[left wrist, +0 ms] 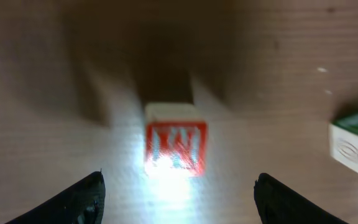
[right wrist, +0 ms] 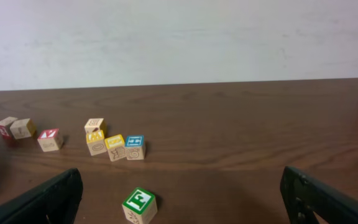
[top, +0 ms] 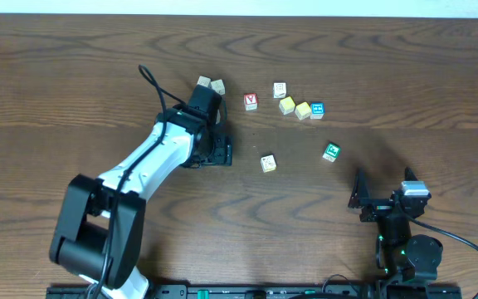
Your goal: Lift 3 blocks
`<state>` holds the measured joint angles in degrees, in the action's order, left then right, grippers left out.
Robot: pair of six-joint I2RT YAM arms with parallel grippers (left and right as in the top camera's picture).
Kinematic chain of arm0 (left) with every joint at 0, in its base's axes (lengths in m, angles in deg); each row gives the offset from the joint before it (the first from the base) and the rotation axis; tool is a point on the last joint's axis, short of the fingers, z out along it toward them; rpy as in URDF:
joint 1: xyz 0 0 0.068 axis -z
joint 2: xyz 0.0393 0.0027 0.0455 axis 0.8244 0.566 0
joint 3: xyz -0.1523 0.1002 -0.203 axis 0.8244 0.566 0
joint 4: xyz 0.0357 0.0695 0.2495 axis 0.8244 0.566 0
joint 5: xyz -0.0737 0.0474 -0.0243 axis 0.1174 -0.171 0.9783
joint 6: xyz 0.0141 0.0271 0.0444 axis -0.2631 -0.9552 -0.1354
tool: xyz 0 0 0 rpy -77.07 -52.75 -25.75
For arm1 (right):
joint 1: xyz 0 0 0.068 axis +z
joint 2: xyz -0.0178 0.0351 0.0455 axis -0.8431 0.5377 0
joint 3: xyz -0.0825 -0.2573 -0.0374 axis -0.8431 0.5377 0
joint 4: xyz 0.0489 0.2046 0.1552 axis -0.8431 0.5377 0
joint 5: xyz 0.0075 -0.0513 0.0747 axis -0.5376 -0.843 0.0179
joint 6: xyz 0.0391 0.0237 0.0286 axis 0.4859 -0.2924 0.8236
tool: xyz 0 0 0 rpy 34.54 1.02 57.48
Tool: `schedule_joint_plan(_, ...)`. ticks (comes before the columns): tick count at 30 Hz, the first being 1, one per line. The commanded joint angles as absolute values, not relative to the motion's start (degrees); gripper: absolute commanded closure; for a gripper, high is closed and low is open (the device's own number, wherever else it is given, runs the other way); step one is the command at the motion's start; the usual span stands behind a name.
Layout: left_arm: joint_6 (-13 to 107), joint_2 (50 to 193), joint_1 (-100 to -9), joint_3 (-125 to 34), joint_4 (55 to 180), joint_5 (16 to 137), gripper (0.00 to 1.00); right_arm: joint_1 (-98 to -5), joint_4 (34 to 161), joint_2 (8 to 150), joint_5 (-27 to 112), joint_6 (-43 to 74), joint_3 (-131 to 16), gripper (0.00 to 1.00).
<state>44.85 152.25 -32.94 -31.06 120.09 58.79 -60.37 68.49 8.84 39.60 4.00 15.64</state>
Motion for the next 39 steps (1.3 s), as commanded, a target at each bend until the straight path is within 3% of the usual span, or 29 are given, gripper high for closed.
schedule_joint_plan(1, 42.9, 152.6, -32.9, -32.0, 119.1, 51.5, 0.23, -60.8, 68.7, 8.4, 39.1, 3.3, 15.7, 0.01)
schedule_joint_plan(10, 42.6, 153.0, -32.9, -31.2, 116.5, 50.1, 0.27, -60.8, 68.7, 8.4, 39.1, 3.3, 15.7, 0.01)
schedule_joint_plan(39, 41.6, 153.0, -32.0, -25.7, 110.2, 55.7, 0.27, -60.8, 68.7, 8.4, 39.1, 3.3, 15.7, 0.01)
